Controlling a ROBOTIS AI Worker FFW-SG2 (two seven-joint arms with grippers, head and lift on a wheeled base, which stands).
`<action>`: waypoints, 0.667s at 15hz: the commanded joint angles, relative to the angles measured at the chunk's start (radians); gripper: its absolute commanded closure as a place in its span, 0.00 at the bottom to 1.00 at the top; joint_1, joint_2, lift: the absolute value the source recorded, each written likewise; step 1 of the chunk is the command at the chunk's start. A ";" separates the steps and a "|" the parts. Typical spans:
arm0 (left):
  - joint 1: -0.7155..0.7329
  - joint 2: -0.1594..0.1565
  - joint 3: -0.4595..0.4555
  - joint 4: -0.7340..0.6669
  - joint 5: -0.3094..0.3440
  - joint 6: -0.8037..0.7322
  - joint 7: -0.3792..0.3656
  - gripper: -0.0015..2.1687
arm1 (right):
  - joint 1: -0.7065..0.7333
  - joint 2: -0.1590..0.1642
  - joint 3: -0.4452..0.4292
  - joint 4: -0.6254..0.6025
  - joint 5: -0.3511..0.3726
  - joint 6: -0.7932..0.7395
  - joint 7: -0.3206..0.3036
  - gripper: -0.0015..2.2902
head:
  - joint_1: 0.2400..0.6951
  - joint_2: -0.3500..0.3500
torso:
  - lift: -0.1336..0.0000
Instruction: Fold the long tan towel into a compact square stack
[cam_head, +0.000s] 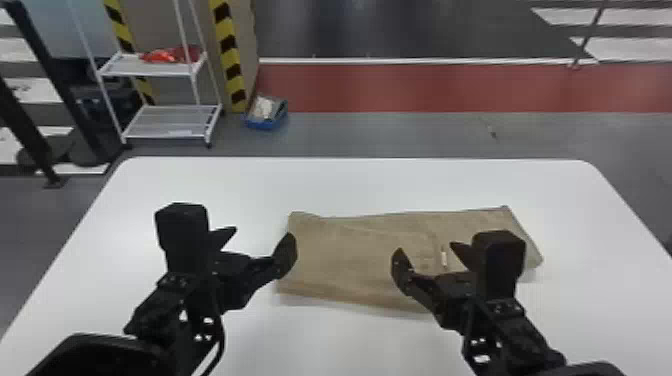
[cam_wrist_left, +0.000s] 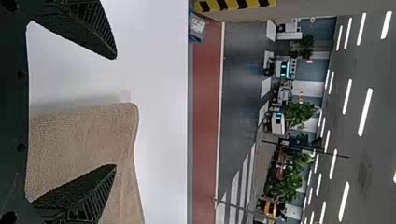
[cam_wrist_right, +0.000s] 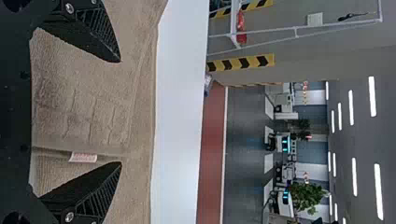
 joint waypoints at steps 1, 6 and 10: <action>0.002 0.000 0.008 0.006 0.000 0.000 -0.004 0.02 | 0.016 0.002 -0.006 -0.013 -0.023 0.010 -0.001 0.04 | 1.00 0.55 | 0.08; 0.001 0.000 -0.001 0.018 0.000 0.000 -0.015 0.02 | -0.096 0.002 -0.038 0.148 -0.023 -0.011 0.007 0.04 | 1.00 0.54 | 0.08; 0.007 0.000 0.007 0.021 0.000 -0.009 -0.018 0.03 | -0.099 0.002 -0.066 0.194 -0.023 -0.017 0.015 0.06 | 1.00 0.51 | 0.08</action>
